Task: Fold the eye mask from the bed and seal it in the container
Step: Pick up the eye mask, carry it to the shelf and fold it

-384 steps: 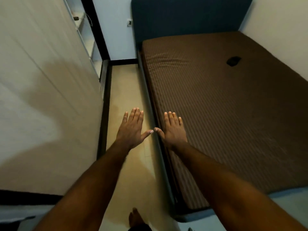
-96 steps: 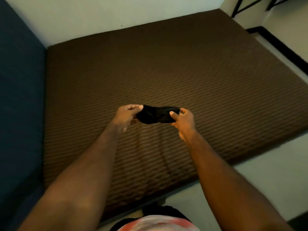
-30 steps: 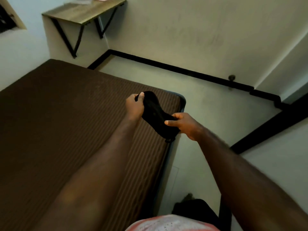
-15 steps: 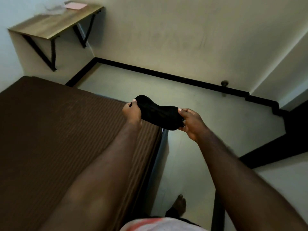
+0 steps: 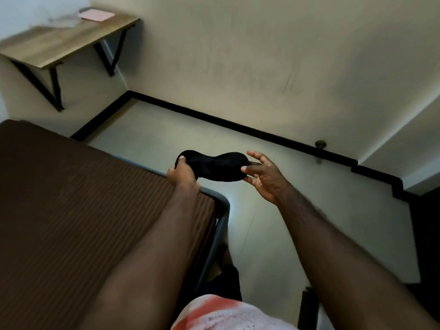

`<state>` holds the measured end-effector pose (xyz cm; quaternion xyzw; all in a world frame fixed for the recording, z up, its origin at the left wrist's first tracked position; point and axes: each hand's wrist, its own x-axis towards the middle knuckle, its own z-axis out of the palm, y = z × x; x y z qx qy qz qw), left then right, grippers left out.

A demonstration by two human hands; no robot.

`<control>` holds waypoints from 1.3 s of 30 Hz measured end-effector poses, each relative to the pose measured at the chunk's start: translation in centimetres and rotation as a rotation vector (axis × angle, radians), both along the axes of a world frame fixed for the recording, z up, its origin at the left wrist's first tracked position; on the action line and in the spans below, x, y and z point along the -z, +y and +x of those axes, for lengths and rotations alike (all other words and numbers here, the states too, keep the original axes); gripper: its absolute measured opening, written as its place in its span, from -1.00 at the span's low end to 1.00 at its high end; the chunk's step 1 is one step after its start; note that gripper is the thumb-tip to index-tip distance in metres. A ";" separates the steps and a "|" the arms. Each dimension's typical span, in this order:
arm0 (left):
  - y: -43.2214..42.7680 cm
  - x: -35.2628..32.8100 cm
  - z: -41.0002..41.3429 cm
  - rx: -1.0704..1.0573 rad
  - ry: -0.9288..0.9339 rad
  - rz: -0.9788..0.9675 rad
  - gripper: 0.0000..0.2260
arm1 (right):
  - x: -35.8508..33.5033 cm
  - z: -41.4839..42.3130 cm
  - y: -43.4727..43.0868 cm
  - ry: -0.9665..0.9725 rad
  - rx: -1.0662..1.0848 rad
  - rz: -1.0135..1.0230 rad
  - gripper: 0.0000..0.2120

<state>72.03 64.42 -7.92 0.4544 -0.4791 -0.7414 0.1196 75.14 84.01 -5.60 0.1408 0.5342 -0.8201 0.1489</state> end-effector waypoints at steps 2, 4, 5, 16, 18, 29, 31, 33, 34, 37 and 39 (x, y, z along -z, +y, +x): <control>0.7 0.2 -3.5 -0.035 0.024 0.032 -0.58 | 0.0 -3.9 0.4 0.032 -0.019 0.076 -0.55; 1.3 0.2 -7.2 -0.055 0.030 0.068 -0.70 | -0.3 -8.0 0.7 0.053 -0.043 0.171 -0.66; 1.4 0.1 -9.1 -0.064 0.029 0.065 -0.78 | -0.4 -10.0 0.8 0.049 -0.049 0.205 -0.71; 0.7 -1.2 -25.6 -0.113 0.059 0.098 -0.83 | -0.2 -29.3 1.3 0.041 0.010 0.231 -0.85; 0.7 -1.1 -27.8 -0.110 0.064 0.128 -0.88 | 0.3 -32.5 1.3 0.024 -0.005 0.203 -0.83; 4.7 -1.7 -42.5 -0.258 0.020 0.094 -0.94 | 0.9 -51.8 4.2 -0.038 -0.172 0.071 -0.73; 5.6 -1.9 -44.8 -0.280 0.028 0.113 -0.84 | 0.8 -54.9 5.0 -0.040 -0.198 0.057 -0.73; 6.4 -1.8 -46.6 -0.288 0.041 0.118 -0.78 | 0.7 -57.6 5.4 -0.059 -0.219 0.049 -0.75; 6.7 -1.8 -47.4 -0.290 0.038 0.125 -0.79 | 0.6 -58.8 5.6 -0.075 -0.227 0.044 -0.75; 6.6 -1.9 -49.4 -0.288 0.035 0.101 -0.93 | 0.9 -61.5 5.0 -0.111 -0.261 0.039 -0.67; 5.6 -1.7 -50.7 -0.292 0.027 0.069 -0.89 | 1.0 -62.9 3.6 -0.102 -0.315 0.074 -0.56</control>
